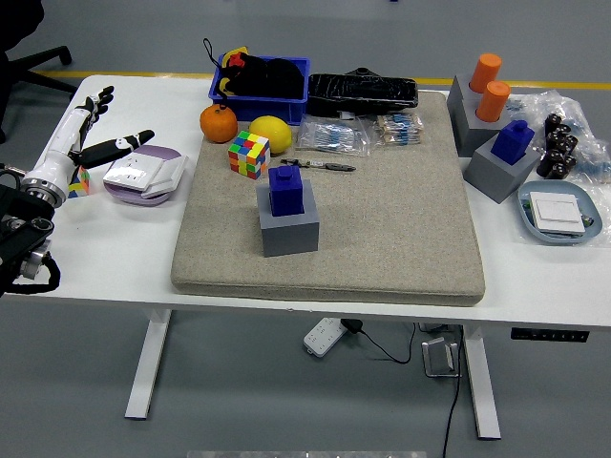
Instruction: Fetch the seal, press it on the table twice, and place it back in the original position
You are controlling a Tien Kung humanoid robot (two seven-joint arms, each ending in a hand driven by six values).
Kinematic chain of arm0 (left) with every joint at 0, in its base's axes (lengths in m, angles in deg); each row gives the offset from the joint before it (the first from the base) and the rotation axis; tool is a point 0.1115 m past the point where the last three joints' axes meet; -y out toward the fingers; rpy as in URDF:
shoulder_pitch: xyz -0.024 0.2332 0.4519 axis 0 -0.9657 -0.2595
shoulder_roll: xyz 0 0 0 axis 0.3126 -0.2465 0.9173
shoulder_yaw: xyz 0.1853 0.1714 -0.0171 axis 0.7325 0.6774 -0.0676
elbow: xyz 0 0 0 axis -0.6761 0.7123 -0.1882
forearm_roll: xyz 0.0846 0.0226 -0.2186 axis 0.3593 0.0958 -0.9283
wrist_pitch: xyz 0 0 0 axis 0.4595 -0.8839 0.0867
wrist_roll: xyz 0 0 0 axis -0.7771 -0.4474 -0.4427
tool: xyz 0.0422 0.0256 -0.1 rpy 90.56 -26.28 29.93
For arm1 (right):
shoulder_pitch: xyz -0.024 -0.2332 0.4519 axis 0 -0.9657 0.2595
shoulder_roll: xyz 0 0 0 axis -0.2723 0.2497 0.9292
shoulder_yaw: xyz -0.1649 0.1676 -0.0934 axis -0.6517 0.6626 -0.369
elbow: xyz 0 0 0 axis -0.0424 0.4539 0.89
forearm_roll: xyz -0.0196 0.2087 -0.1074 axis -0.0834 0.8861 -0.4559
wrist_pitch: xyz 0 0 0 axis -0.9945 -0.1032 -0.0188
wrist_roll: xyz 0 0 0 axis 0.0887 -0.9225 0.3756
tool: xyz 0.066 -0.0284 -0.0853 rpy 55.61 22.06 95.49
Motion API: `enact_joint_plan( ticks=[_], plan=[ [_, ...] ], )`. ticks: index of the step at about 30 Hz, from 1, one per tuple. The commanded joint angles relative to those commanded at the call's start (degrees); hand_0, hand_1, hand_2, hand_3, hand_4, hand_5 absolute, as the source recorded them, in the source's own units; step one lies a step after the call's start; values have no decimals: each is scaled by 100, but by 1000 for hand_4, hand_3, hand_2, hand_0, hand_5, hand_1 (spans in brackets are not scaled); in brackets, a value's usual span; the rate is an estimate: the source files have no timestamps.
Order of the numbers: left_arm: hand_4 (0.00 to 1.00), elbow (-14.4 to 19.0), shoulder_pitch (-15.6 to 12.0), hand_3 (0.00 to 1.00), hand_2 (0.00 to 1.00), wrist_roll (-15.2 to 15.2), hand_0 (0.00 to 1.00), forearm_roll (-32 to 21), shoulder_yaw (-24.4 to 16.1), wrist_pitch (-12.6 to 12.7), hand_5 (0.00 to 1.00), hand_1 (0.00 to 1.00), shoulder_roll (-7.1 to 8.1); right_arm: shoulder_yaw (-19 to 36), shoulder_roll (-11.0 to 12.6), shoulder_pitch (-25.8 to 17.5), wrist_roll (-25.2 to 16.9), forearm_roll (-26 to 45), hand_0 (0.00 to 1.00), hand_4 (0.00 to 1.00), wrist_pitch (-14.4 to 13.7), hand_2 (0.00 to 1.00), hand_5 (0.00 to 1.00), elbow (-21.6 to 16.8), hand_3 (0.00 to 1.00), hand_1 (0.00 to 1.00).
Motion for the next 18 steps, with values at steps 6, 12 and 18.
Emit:
enact_joint_plan(
  ticks=[6,12,18],
  plan=[
    [998,-2,5,971,967,-8,973,2,7,-2,431,984,4,-17,13,-3,3,3,865,799,0,737,568,-2,743,780],
    [998,-5,9,970,967,-21,973,5,16,-4,428,984,3,13,10,-14,5,0,865,798,-2,737,568,1,743,780],
    [998,-2,8,969,967,-26,973,13,18,-7,411,984,-13,40,1,-32,6,-9,865,798,3,738,568,0,743,780]
  ],
)
